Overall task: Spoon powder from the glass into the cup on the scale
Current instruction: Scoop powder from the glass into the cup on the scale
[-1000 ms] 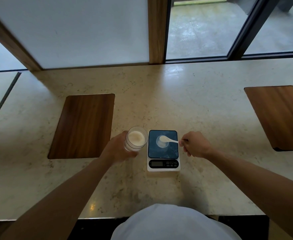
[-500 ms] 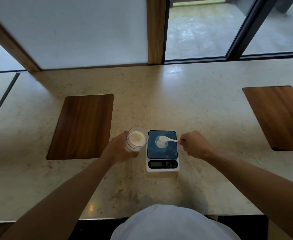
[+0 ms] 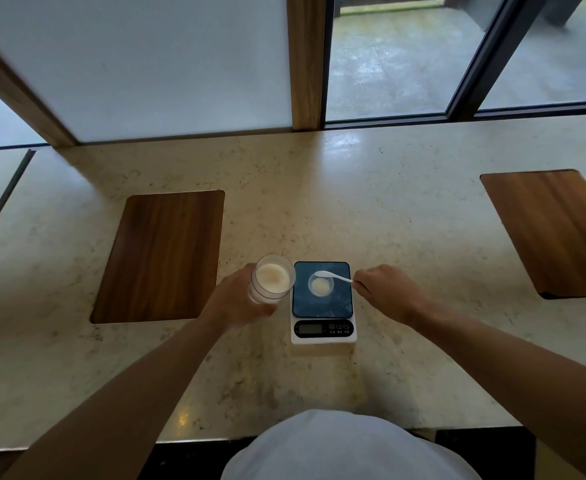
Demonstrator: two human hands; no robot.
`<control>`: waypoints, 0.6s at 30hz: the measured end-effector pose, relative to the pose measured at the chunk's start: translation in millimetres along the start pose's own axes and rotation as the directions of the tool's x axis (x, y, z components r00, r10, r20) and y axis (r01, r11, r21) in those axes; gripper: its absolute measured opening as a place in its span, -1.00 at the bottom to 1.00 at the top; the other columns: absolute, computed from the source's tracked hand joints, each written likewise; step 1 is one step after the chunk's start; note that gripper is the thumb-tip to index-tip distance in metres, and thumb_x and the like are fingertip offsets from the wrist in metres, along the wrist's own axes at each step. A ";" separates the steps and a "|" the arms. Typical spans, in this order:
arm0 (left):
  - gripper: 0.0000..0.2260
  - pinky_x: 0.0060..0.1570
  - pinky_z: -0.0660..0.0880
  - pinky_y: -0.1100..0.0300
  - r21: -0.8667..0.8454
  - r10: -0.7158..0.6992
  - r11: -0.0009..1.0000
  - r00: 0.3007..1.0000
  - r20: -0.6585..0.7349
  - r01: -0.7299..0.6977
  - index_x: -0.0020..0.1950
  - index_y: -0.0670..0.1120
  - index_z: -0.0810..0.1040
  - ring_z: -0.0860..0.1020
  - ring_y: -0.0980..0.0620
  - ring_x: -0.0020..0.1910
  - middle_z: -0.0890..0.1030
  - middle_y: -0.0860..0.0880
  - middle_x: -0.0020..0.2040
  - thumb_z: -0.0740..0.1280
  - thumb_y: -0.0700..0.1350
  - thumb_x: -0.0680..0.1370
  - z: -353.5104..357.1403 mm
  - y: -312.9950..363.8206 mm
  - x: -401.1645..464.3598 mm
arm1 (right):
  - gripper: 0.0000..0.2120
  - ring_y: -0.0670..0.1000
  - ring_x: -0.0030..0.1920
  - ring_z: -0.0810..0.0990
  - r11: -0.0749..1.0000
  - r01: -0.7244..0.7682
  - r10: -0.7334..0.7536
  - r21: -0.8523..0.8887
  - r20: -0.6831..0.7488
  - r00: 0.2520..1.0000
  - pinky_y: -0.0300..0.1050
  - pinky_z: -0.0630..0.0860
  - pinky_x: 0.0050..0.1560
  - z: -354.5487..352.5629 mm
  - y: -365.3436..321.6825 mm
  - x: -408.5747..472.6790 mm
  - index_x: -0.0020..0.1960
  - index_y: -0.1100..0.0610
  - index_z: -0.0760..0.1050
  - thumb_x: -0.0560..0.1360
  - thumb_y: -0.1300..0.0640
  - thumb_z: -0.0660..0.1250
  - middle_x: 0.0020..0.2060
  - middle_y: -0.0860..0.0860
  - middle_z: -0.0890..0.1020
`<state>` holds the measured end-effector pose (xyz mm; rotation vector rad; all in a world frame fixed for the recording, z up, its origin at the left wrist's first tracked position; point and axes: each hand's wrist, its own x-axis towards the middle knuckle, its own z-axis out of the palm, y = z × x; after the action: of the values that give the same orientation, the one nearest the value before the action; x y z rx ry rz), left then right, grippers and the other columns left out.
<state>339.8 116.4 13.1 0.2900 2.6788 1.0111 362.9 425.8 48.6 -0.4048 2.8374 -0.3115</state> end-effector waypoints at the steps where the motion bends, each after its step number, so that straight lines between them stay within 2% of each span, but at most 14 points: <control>1: -0.28 0.05 0.48 0.17 0.000 0.001 1.000 1.000 0.000 -0.001 0.33 0.08 0.44 0.57 0.09 0.06 0.59 0.13 0.12 0.53 0.20 0.22 0.2 0.8 0.1 | -0.69 -0.02 -0.39 0.46 1.000 0.012 -0.012 -0.007 -0.012 1.000 -0.17 0.33 -0.32 -0.5 0.6 -0.8 -0.07 0.19 0.58 0.67 0.08 0.14 -0.33 -0.02 0.51; 4: -0.29 0.01 0.42 0.22 0.006 -0.001 1.000 1.000 -0.003 0.001 0.33 0.08 0.43 0.55 0.11 0.04 0.57 0.14 0.11 0.57 0.17 0.24 0.9 2.0 0.6 | -0.70 -0.02 -0.40 0.44 0.999 0.042 -0.043 -0.010 -0.040 0.998 -0.18 0.30 -0.32 -2.0 2.8 -2.1 -0.06 0.20 0.59 0.66 0.08 0.16 -0.32 0.00 0.55; 7: -0.28 0.02 0.42 0.22 0.001 -0.020 1.000 1.000 -0.005 0.020 0.35 0.08 0.41 0.54 0.12 0.04 0.56 0.15 0.11 0.59 0.16 0.26 1.2 2.7 0.6 | -0.69 -0.03 -0.37 0.49 0.999 0.049 -0.048 0.018 -0.050 0.998 -0.16 0.42 -0.31 -5.7 3.4 -3.6 -0.04 0.19 0.61 0.66 0.06 0.17 -0.26 0.05 0.65; 9: -0.28 0.03 0.43 0.21 0.004 -0.029 1.000 1.000 0.004 0.029 0.36 0.08 0.40 0.53 0.11 0.04 0.55 0.15 0.11 0.60 0.15 0.27 1.1 3.9 0.8 | -0.71 -0.03 -0.36 0.54 0.993 0.036 -0.025 0.116 -0.096 0.995 -0.15 0.50 -0.29 -9.8 3.3 -5.3 -0.02 0.19 0.62 0.66 0.06 0.18 -0.23 0.05 0.68; 12: -0.30 0.02 0.42 0.21 0.016 -0.043 0.999 0.999 0.010 0.043 0.35 0.07 0.41 0.54 0.10 0.03 0.56 0.14 0.10 0.60 0.12 0.29 2.1 5.5 1.5 | -0.74 -0.08 -0.36 0.53 0.960 0.067 -0.012 0.272 -0.198 0.980 -0.22 0.47 -0.37 -18.3 -1.4 -6.4 0.01 0.21 0.62 0.65 0.10 0.20 -0.20 0.06 0.70; 15: -0.29 -0.02 0.42 0.20 0.035 -0.073 0.997 0.997 0.022 0.072 0.34 0.07 0.41 0.56 0.08 0.01 0.55 0.15 0.06 0.59 0.14 0.27 2.9 7.7 2.3 | -0.76 -0.10 -0.39 0.53 0.943 0.178 -0.090 0.280 -0.300 0.950 -0.35 0.35 -0.39 -28.5 -10.8 -1.8 0.03 0.21 0.64 0.63 0.12 0.24 -0.23 0.06 0.71; 18: -0.23 -0.02 0.42 0.20 0.051 -0.087 0.995 0.995 0.056 0.084 0.35 0.09 0.39 0.54 0.10 -0.02 0.54 0.18 0.05 0.50 0.28 0.20 4.0 11.8 4.1 | -0.76 0.00 -0.28 0.62 0.941 0.255 -0.193 0.224 -0.264 0.945 -0.35 0.40 -0.33 -33.5 -21.3 6.1 0.09 0.21 0.64 0.63 0.10 0.26 -0.11 0.08 0.74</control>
<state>338.2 128.7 17.5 0.2084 2.6420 0.8999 353.1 409.8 84.1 -0.6805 2.9257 -0.8143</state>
